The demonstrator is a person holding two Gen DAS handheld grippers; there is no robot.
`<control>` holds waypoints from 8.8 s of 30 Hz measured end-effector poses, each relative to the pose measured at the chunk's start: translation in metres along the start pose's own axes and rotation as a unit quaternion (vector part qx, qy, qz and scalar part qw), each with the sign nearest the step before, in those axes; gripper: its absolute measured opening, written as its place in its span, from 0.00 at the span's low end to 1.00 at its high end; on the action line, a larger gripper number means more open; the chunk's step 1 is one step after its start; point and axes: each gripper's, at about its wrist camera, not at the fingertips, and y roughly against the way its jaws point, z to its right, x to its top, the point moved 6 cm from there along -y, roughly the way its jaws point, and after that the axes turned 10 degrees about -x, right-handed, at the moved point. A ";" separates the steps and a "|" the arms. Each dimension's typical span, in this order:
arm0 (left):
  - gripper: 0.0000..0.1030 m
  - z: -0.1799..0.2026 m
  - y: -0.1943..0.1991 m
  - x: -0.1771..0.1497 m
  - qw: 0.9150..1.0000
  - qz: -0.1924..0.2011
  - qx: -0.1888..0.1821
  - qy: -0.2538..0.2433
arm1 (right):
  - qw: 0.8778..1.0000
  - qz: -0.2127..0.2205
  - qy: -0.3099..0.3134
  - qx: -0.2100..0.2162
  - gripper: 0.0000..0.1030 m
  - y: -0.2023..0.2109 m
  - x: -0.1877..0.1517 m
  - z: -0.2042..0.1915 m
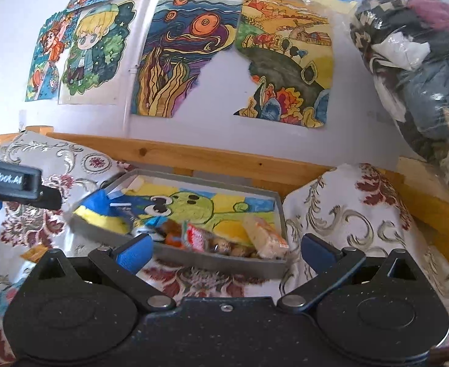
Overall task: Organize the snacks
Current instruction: 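Withdraw both open tools toward the yellow bar and round bun, then grasp the round bun with the left tool while the right tool grasps the yellow bar, then lift the bun and yellow bar and carry both toward the grey tray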
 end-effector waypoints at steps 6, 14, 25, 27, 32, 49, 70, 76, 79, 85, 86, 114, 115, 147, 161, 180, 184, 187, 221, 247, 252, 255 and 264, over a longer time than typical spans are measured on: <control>0.99 -0.020 0.034 -0.017 1.000 -0.006 0.002 -0.007 | 0.999 -0.036 -0.011 -0.015 0.99 0.037 -0.014 -0.003; 0.99 -0.044 0.075 -0.041 1.000 -0.020 0.007 -0.018 | 0.996 -0.082 -0.030 -0.008 0.99 0.075 -0.030 -0.012; 0.99 -0.081 0.090 -0.087 0.998 -0.061 0.024 0.001 | 0.992 -0.121 0.018 0.014 0.99 0.094 -0.045 -0.038; 0.99 -0.083 0.083 -0.095 0.995 -0.091 0.030 -0.004 | 0.989 -0.146 0.034 0.021 0.99 0.089 -0.051 -0.045; 0.99 -0.086 0.081 -0.102 0.994 -0.106 0.032 -0.002 | 0.983 -0.170 0.061 0.020 0.99 0.084 -0.061 -0.054; 0.99 -0.070 0.074 -0.103 0.995 -0.096 -0.004 -0.001 | 0.978 -0.207 0.001 0.018 0.99 0.070 -0.061 -0.037; 0.99 -0.018 0.016 -0.106 0.989 -0.119 -0.038 -0.080 | 0.946 -0.313 -0.078 0.008 0.99 -0.018 -0.075 0.016; 0.99 0.006 -0.004 -0.111 0.984 -0.133 -0.071 -0.092 | 0.928 -0.333 -0.164 0.039 0.99 -0.045 -0.088 0.036; 0.99 0.019 -0.017 -0.115 0.982 -0.144 -0.087 -0.091 | 0.929 -0.325 -0.168 0.053 0.99 -0.055 -0.086 0.032; 0.99 0.046 -0.045 -0.124 0.975 -0.162 -0.104 -0.113 | 0.916 -0.350 -0.192 0.050 0.99 -0.074 -0.096 0.033; 0.99 0.051 -0.050 -0.126 0.973 -0.164 -0.106 -0.122 | 0.910 -0.356 -0.204 0.050 0.99 -0.076 -0.099 0.035; 0.54 0.063 -0.090 -0.144 0.960 -0.212 -0.146 -0.114 | 0.893 -0.374 -0.245 0.053 0.66 -0.100 -0.116 0.031; 0.53 0.060 -0.089 -0.143 0.960 -0.212 -0.143 -0.111 | 0.894 -0.373 -0.243 0.053 0.65 -0.101 -0.116 0.030; 0.52 -0.035 0.003 -0.157 0.985 -0.154 -0.072 0.024 | 0.918 -0.358 -0.012 0.170 0.70 -0.047 -0.118 -0.074; 0.54 -0.038 0.000 -0.158 0.986 -0.150 -0.060 0.031 | 0.934 -0.334 0.053 0.119 0.92 -0.060 -0.127 -0.087; 0.54 -0.037 0.001 -0.156 0.987 -0.147 -0.057 0.032 | 0.933 -0.323 0.109 0.115 0.55 -0.031 -0.126 -0.079; 0.54 -0.038 0.001 -0.156 0.987 -0.146 -0.059 0.035 | 0.934 -0.323 0.107 0.111 0.58 -0.033 -0.127 -0.080; 0.54 -0.039 0.000 -0.156 0.986 -0.147 -0.061 0.042 | 0.935 -0.323 0.103 0.109 0.59 -0.036 -0.127 -0.081; 0.49 -0.040 0.024 -0.141 0.995 -0.092 -0.036 0.015 | 0.939 -0.163 0.275 0.129 0.45 0.000 -0.107 -0.115; 0.49 -0.039 0.024 -0.136 0.996 -0.072 -0.054 0.024 | 0.900 -0.060 0.425 0.076 0.45 0.014 -0.120 -0.129; 0.49 -0.039 0.024 -0.135 0.996 -0.071 -0.052 0.025 | 0.905 -0.059 0.415 0.073 0.45 0.014 -0.116 -0.128; 0.49 -0.039 0.025 -0.135 0.996 -0.071 -0.051 0.024 | 0.907 -0.057 0.412 0.072 0.45 0.013 -0.114 -0.127; 0.49 -0.040 0.024 -0.135 0.996 -0.070 -0.051 0.025 | 0.909 -0.050 0.409 0.061 0.45 0.013 -0.110 -0.125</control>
